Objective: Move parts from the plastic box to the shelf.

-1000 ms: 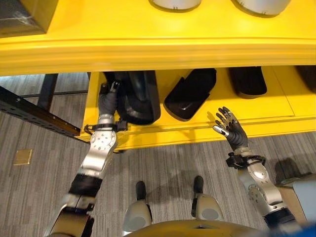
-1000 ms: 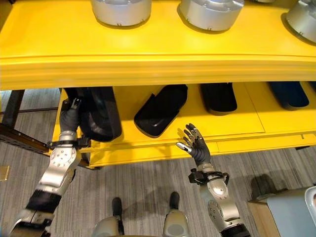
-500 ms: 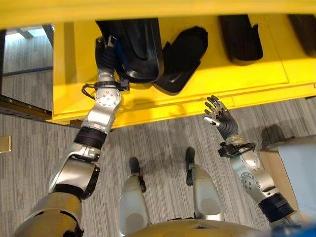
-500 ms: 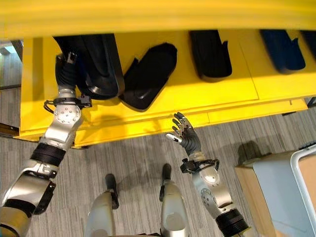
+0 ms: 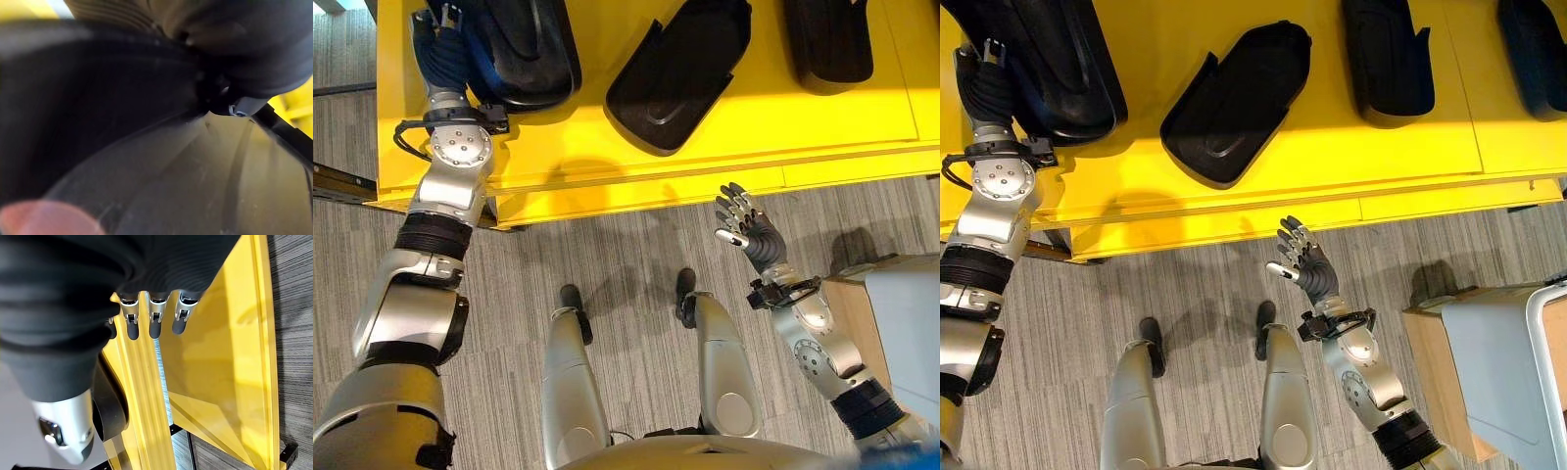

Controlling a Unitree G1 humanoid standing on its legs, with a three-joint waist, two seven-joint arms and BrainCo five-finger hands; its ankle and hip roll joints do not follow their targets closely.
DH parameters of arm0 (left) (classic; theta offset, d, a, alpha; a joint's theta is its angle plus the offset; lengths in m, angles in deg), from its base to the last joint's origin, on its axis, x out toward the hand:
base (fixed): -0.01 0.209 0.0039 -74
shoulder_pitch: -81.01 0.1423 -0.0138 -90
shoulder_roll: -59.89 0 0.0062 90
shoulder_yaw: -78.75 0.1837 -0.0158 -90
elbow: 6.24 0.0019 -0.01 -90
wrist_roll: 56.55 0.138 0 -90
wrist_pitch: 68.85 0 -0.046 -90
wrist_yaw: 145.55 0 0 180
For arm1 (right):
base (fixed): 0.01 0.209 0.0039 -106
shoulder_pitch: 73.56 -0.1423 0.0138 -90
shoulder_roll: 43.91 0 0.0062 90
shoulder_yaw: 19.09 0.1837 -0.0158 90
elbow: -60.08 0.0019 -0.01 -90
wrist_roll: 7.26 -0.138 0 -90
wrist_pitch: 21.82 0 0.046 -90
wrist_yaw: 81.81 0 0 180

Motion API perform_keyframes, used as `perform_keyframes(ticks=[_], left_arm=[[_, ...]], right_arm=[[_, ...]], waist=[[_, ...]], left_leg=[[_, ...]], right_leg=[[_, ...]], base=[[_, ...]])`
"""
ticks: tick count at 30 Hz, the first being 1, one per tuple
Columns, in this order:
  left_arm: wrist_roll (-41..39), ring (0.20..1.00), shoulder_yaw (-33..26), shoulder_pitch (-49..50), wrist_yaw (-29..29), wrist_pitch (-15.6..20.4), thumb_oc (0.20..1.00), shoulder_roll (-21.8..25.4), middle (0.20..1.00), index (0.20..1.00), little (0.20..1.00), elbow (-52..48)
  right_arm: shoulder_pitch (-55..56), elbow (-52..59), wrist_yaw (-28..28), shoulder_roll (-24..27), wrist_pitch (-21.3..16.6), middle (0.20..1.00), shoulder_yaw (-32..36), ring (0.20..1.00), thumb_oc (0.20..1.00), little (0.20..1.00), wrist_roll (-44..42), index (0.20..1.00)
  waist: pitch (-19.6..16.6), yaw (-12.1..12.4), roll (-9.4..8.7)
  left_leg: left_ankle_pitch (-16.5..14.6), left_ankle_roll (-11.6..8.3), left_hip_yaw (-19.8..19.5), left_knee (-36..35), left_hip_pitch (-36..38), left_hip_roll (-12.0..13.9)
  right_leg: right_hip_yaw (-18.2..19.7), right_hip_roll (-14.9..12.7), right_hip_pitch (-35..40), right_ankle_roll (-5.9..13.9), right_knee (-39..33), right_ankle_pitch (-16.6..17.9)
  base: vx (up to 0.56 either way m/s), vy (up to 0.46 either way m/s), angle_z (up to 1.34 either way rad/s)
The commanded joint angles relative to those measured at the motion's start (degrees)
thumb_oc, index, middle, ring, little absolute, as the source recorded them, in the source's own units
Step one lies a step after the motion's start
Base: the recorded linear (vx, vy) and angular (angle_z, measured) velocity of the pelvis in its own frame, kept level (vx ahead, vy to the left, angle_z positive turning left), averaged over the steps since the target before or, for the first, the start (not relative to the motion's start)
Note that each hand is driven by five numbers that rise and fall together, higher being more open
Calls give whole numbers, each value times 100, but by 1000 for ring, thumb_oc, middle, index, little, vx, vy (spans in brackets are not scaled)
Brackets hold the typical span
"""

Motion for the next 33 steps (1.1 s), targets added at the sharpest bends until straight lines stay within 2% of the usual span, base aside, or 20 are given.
perform_keyframes(ticks=[1, 10, 18, 25, 26, 28, 29, 33], left_arm=[[-270, 200, 26, -460, 107, 332, 200, 251, 200, 200, 200, 165], [-169, 200, 162, -481, 374, 144, 200, 482, 200, 200, 200, 443], [-773, 200, 198, -569, 699, 9, 200, 338, 200, 200, 200, 905], [-577, 200, 276, -638, 846, -210, 200, 347, 200, 200, 200, 1197], [-711, 200, 215, -673, 882, -224, 200, 311, 200, 200, 200, 1490], [-748, 200, 198, -691, 875, -228, 200, 285, 200, 200, 200, 1453], [-867, 200, 176, -768, 969, -284, 200, 234, 200, 200, 200, 1863], [-885, 200, 221, -868, 1012, -335, 200, 258, 200, 200, 200, 2081]], right_arm=[[269, 215, -160, 151, -264, 1000, 203, 1000, 1000, 1000, -164, 1000], [358, 178, -247, 236, -213, 1000, 327, 1000, 1000, 1000, -217, 1000], [301, 117, -265, 258, -110, 1000, 293, 1000, 1000, 1000, -242, 1000], [306, 98, -287, 273, -54, 1000, 269, 1000, 1000, 1000, -228, 1000], [299, 99, -308, 286, -42, 1000, 256, 1000, 1000, 1000, -236, 1000], [313, 124, -314, 287, -45, 1000, 245, 1000, 1000, 1000, -244, 1000], [328, 137, -335, 283, -32, 1000, 204, 1000, 1000, 1000, -265, 1000], [348, 138, -348, 301, -32, 1000, 209, 1000, 1000, 1000, -285, 1000]], waist=[[-650, 25, 143], [-703, 56, 138], [-706, 59, 159], [-692, 66, 172], [-679, 61, 172], [-678, 61, 168], [-679, 41, 160], [-673, 37, 156]], left_leg=[[79, -78, -79, -200, -102, 271], [114, -90, -136, -262, -192, 241], [118, -90, -159, -228, -252, 243], [105, -89, -150, -223, -243, 232], [116, -90, -155, -230, -253, 235], [124, -97, -163, -234, -268, 247], [133, -108, -156, -232, -255, 271], [138, -117, -151, -238, -241, 283]], right_leg=[[139, -359, 321, 349, -225, 32], [89, -333, 269, 323, -254, 12], [93, -290, 227, 286, -226, -28], [116, -296, 228, 269, -224, -15], [121, -283, 215, 256, -228, -21], [128, -271, 194, 253, -216, -31], [144, -250, 197, 237, -221, -34], [156, -236, 197, 241, -241, -21]], base=[[0, 0, 0], [10, -5, 4], [1, 0, 1], [0, 0, 0], [0, 0, 0], [0, 0, 0], [0, 0, 0], [1, -2, -1]])
